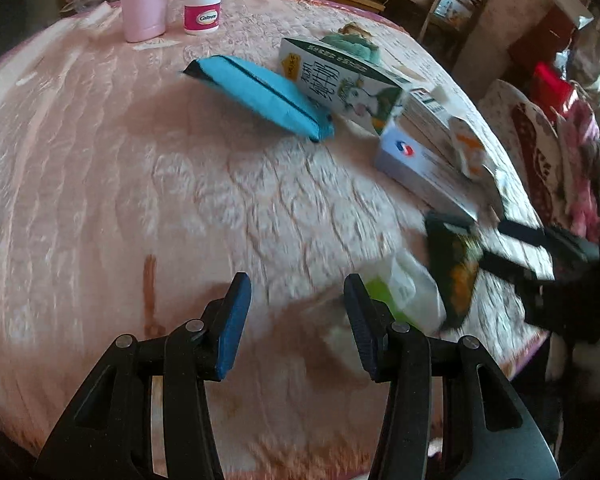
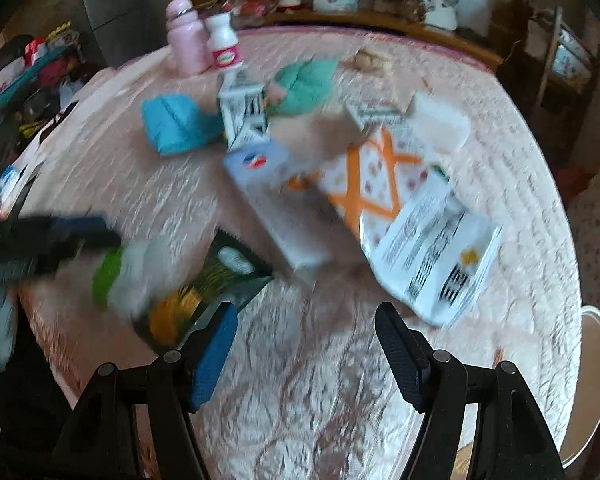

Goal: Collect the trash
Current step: 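Grasp green-white tissue pack with left tool while right tool grasps dark green snack wrapper, then carry both items over the white bucket and open both tools to drop them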

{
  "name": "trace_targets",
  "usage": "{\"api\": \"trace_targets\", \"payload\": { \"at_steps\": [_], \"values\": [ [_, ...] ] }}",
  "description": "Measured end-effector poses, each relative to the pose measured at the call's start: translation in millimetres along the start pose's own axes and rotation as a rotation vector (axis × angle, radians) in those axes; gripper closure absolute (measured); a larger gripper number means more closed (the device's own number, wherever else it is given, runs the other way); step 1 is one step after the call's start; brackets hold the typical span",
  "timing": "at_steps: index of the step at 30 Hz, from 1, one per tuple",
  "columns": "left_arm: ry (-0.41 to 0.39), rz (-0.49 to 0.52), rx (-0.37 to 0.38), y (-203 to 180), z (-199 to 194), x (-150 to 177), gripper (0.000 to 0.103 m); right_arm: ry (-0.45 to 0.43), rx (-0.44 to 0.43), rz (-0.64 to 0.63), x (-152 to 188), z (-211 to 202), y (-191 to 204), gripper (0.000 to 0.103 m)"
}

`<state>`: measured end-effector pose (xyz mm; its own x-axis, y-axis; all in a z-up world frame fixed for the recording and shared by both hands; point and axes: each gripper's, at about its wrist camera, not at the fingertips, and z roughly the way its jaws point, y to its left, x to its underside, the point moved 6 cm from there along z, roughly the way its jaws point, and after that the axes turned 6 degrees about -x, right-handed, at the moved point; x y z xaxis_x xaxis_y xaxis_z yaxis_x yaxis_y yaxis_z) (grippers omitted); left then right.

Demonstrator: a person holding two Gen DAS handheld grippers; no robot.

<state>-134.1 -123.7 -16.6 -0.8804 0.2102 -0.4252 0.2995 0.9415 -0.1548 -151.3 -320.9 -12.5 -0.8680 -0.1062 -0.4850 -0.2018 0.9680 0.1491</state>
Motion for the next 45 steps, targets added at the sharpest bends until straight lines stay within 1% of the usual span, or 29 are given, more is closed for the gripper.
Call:
{"api": "trace_targets", "payload": {
  "at_steps": [3, 5, 6, 7, 10, 13, 14, 16, 19, 21, 23, 25, 27, 28, 29, 31, 32, 33, 34, 35, 37, 39, 41, 45],
  "values": [
    [-0.006, -0.007, 0.055, 1, -14, 8, 0.057, -0.024, -0.008, 0.010, -5, -8, 1, 0.034],
    [-0.024, 0.029, 0.096, -5, -23, 10, 0.054, -0.027, -0.010, 0.026, -1, -14, -3, 0.034],
    [-0.030, 0.061, 0.104, -9, -26, 11, 0.045, -0.026, -0.019, 0.039, 0, -17, -4, 0.034],
    [-0.033, 0.092, 0.106, -14, -27, 11, 0.040, -0.024, -0.027, 0.054, 2, -19, -8, 0.034],
    [-0.046, 0.201, 0.119, -29, -26, 13, 0.040, -0.023, -0.035, 0.088, 6, -21, -15, 0.034],
    [-0.029, 0.359, 0.139, -49, -21, 17, 0.040, -0.022, -0.047, 0.125, 14, -26, -20, 0.034],
    [-0.023, 0.404, 0.127, -54, -19, 19, 0.040, -0.022, -0.055, 0.134, 15, -28, -21, 0.034],
    [-0.012, 0.480, 0.066, -59, -10, 18, 0.040, -0.023, -0.064, 0.143, 17, -31, -20, 0.034],
    [-0.028, 0.534, -0.034, -64, 2, 13, 0.040, -0.023, -0.093, 0.150, 19, -32, -19, 0.034],
    [-0.040, 0.523, -0.090, -60, 7, 7, 0.041, -0.014, -0.129, 0.159, 19, -29, -13, 0.034],
    [-0.042, 0.478, -0.136, -51, 11, 3, 0.056, -0.007, -0.150, 0.161, 17, -24, -4, 0.034],
    [-0.053, 0.418, -0.135, -41, 7, -2, 0.071, -0.006, -0.166, 0.162, 15, -20, 4, 0.034],
    [-0.078, 0.341, -0.149, -25, -1, -7, 0.081, -0.001, -0.184, 0.163, 13, -13, 13, 0.034],
    [-0.087, 0.304, -0.149, -18, -4, -10, 0.083, 0.003, -0.187, 0.160, 12, -9, 17, 0.034],
    [-0.093, 0.269, -0.128, -13, -8, -13, 0.084, 0.006, -0.189, 0.157, 11, -2, 22, 0.034],
    [-0.099, 0.236, -0.114, -10, -12, -14, 0.086, 0.014, -0.199, 0.156, 9, 10, 32, 0.032],
    [-0.106, 0.233, -0.117, -10, -16, -13, 0.086, -0.022, -0.182, 0.138, 6, 11, 36, 0.035],
    [-0.113, 0.230, -0.115, -12, -18, -14, 0.086, -0.027, -0.189, 0.117, 4, 13, 43, 0.056],
    [-0.116, 0.226, -0.105, -14, -19, -14, 0.086, -0.033, -0.193, 0.106, 2, 14, 48, 0.066],
    [-0.119, 0.224, -0.098, -18, -21, -13, 0.086, -0.035, -0.204, 0.102, 2, 14, 51, 0.071],
    [-0.129, 0.217, -0.083, -25, -27, -13, 0.086, -0.039, -0.221, 0.084, 3, 12, 54, 0.079],
    [-0.142, 0.217, -0.059, -36, -32, -15, 0.086, -0.046, -0.223, 0.070, 3, 5, 53, 0.082],
    [-0.157, 0.226, -0.037, -52, -34, -19, 0.086, -0.070, -0.232, 0.072, 3, -7, 47, 0.082],
    [-0.170, 0.252, 0.003, -87, -37, -29, 0.086, -0.122, -0.210, 0.081, 0, -37, 23, 0.082]
  ]
}}
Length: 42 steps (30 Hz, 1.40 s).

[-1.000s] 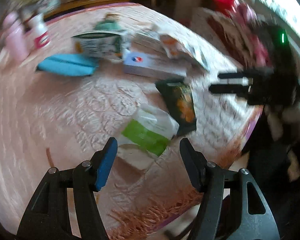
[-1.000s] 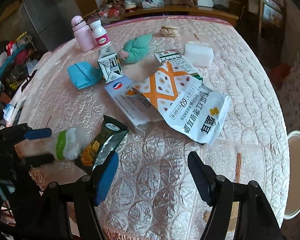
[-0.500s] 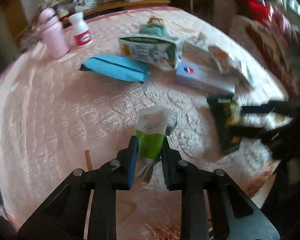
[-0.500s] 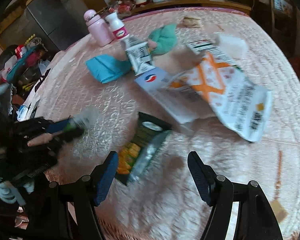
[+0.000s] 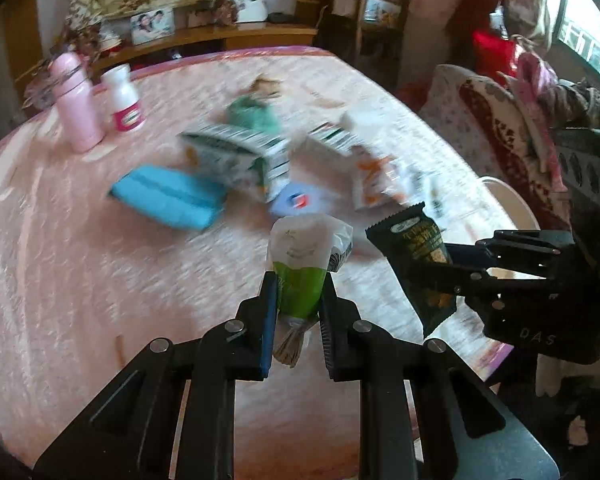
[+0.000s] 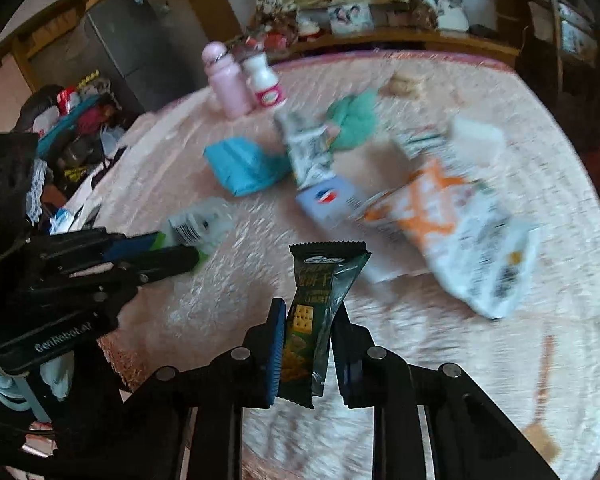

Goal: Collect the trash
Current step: 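Carry both items over the white bucket and open both tools to drop them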

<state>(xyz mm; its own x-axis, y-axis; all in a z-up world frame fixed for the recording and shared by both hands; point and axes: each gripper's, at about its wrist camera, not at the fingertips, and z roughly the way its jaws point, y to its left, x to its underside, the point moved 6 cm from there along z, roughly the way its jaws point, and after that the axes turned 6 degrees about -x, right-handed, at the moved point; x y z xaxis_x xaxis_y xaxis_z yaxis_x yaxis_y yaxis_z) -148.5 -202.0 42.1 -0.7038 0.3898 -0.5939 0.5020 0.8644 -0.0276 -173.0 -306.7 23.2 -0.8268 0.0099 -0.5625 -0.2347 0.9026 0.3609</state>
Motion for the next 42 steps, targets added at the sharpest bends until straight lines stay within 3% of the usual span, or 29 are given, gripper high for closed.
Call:
{"api": "trace_targets", "payload": {
  "at_steps": [11, 23, 32, 42],
  "values": [
    [-0.013, 0.095, 0.092, -107, 19, -48, 0.086, -0.122, 0.140, 0.109, 7, -95, -90, 0.082],
    [0.006, 0.205, 0.210, -229, 48, -86, 0.086, -0.201, 0.311, 0.302, 46, -186, -208, 0.082],
    [0.038, 0.261, 0.286, -316, 78, -98, 0.086, -0.200, 0.412, 0.426, 84, -220, -279, 0.082],
    [0.092, 0.241, 0.357, -370, 110, -100, 0.086, -0.193, 0.471, 0.505, 110, -229, -327, 0.082]
  ]
}}
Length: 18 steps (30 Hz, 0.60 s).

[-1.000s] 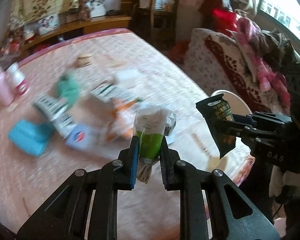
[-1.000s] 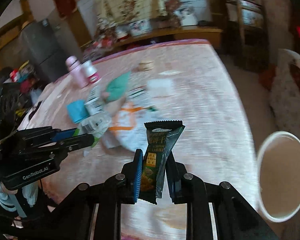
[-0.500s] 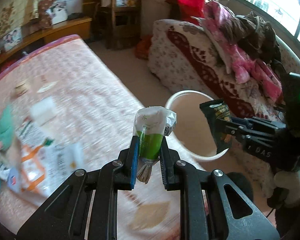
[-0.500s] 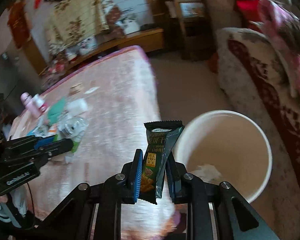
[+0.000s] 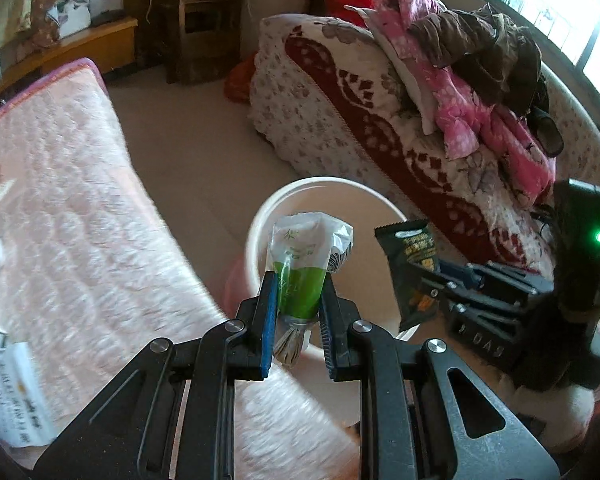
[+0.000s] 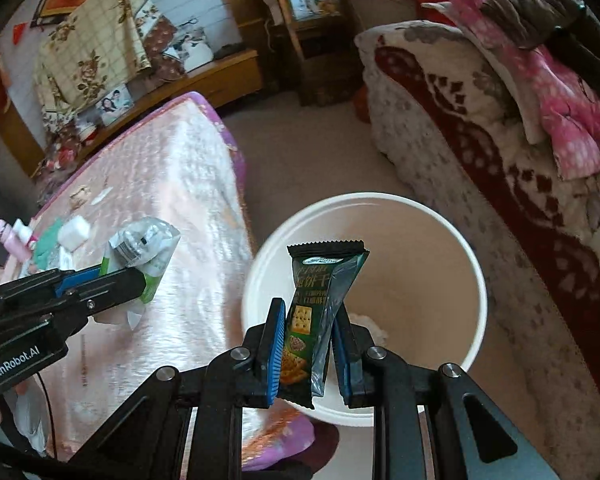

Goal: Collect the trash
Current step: 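Carry both items over the white bucket and open both tools to drop them, then move both open tools back over the trash on the bed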

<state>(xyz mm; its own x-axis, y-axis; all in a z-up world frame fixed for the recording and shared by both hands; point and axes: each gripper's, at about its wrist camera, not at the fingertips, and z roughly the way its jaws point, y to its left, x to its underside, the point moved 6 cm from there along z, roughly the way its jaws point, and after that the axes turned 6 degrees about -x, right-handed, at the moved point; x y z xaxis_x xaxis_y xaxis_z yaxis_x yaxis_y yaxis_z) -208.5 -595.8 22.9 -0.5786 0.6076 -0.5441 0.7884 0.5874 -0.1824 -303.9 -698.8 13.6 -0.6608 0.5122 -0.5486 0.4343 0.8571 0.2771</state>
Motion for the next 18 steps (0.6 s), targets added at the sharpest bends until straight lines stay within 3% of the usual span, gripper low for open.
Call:
{"api": "trace_targets", "payload": {
  "at_steps": [3, 5, 7, 8, 18],
  "values": [
    [-0.005, -0.043, 0.072, -6, 9, -5, 0.085, -0.005, 0.011, 0.027, 0, 1, -11, 0.082],
    [-0.007, -0.063, 0.084, -7, 13, -9, 0.078, -0.014, 0.030, 0.039, 0, 1, -17, 0.080],
    [-0.013, -0.081, 0.102, -7, 15, -11, 0.053, -0.025, 0.058, 0.060, -1, 0, -25, 0.060],
    [-0.012, -0.089, 0.112, -6, 15, -12, 0.048, -0.030, 0.062, 0.068, -1, -1, -28, 0.057],
    [-0.036, -0.062, 0.006, 5, 2, -1, 0.046, -0.016, 0.035, 0.067, 5, 0, -20, 0.057]
  ]
}}
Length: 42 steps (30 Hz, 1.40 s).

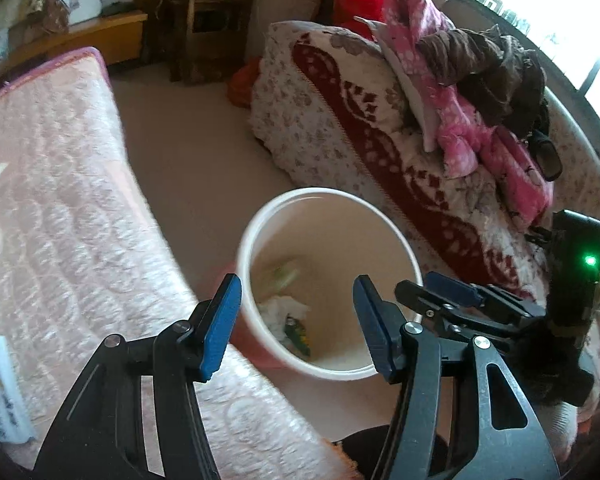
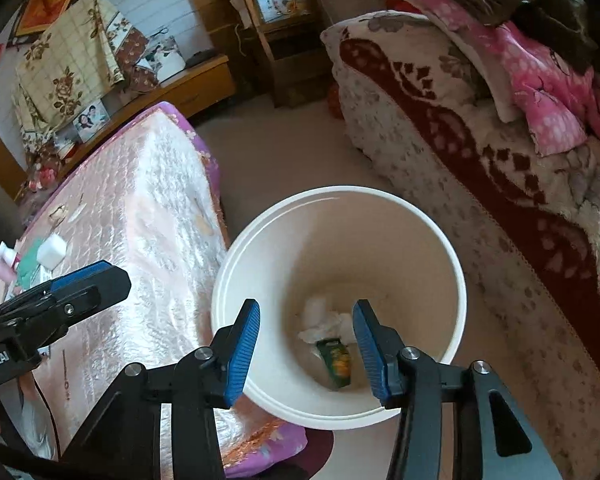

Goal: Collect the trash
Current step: 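Move both open tools back over the trash on the bed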

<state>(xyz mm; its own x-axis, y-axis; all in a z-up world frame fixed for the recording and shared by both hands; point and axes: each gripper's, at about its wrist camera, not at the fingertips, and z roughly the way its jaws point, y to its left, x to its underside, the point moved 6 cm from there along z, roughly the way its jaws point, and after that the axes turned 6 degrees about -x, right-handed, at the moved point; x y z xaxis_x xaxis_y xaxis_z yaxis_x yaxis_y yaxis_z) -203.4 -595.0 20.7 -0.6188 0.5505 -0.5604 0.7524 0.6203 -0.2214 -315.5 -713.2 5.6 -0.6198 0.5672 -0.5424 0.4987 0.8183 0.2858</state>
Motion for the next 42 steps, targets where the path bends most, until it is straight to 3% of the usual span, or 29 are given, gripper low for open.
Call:
{"api": "trace_targets", "payload": {
  "at_steps": [23, 42],
  "values": [
    [-0.131, -0.044, -0.257, 86, -78, 28, 0.046, -0.012, -0.092, -0.112, 2, -11, 91, 0.056],
    [-0.195, -0.179, -0.442, 198, -160, 76, 0.046, 0.056, -0.236, -0.283, 28, 11, 228, 0.054]
  ]
}}
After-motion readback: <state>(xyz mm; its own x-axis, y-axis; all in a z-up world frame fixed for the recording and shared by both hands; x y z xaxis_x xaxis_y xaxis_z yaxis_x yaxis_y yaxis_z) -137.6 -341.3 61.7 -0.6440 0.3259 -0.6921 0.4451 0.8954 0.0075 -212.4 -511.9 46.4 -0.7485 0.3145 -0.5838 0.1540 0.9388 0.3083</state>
